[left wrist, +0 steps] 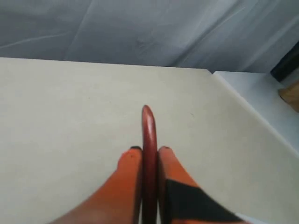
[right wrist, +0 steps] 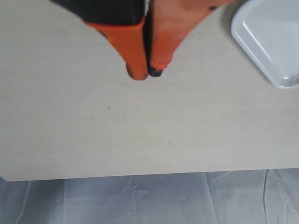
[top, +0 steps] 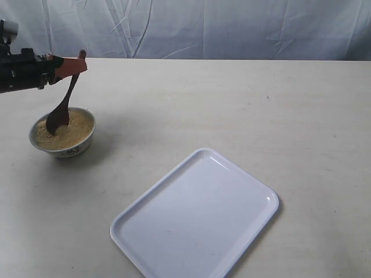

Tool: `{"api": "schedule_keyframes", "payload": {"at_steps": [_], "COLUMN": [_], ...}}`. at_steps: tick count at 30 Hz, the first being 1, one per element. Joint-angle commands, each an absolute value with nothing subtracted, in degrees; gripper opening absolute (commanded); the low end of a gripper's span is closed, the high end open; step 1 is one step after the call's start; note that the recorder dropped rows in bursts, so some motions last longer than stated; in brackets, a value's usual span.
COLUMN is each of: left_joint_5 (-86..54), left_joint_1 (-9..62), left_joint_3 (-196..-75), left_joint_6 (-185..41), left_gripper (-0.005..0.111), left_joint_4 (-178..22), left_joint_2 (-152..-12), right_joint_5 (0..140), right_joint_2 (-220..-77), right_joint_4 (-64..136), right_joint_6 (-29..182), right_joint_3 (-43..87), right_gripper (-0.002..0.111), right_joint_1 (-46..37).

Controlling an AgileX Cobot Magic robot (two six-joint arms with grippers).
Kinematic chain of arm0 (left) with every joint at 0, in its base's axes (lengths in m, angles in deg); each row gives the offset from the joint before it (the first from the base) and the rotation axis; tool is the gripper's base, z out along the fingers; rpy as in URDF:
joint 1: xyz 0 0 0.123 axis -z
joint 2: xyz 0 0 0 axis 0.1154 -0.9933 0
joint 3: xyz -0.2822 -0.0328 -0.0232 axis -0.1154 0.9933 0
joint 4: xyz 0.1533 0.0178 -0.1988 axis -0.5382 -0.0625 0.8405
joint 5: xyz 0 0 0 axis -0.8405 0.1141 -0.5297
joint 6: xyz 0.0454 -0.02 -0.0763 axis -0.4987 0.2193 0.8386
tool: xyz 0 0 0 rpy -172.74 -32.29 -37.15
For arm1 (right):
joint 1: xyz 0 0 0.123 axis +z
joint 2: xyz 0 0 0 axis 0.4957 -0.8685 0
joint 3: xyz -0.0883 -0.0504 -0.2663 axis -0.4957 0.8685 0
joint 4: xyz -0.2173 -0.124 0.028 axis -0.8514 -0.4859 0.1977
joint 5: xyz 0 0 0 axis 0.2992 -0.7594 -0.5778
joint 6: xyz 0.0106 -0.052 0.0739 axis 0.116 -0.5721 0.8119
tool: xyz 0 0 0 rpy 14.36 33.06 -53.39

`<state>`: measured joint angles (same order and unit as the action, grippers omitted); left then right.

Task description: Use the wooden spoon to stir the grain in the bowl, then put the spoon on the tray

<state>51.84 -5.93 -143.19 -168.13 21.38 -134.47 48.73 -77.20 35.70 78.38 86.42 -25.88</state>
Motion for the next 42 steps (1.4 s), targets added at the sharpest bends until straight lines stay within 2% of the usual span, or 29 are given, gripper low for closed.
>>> {"api": "schedule_keyframes", "payload": {"at_steps": [1, 8, 24, 36, 42], "left_joint_5": [45.95, 44.29, 51.98, 40.64, 43.93], "left_joint_1": [-5.82, -5.82, -5.82, -5.23, -3.53], "left_joint_3": [-143.77, -143.77, -143.78, -144.65, -144.65], "left_joint_6": [-170.85, -172.0, -165.54, -169.08, -168.86], "left_gripper": [0.0, 0.0, 0.0, 0.0, 0.0], "left_joint_4": [22.09, 22.09, 22.09, 22.06, 21.5], "left_joint_2": [-134.32, -137.97, -137.0, -135.14, -138.1], "right_joint_5": [49.54, 49.54, 49.54, 49.54, 49.54], "right_joint_2": [-76.9, -76.9, -76.9, -76.9, -76.9], "right_joint_4": [35.75, 35.75, 35.75, 35.75, 35.75], "right_joint_6": [78.39, 78.39, 78.39, 78.39, 78.39], "right_joint_3": [86.7, 86.7, 86.7, 86.7, 86.7], "right_gripper": [0.0, 0.0, 0.0, 0.0, 0.0], "right_joint_1": [-25.65, -25.65, -25.65, -25.65, -25.65]}}
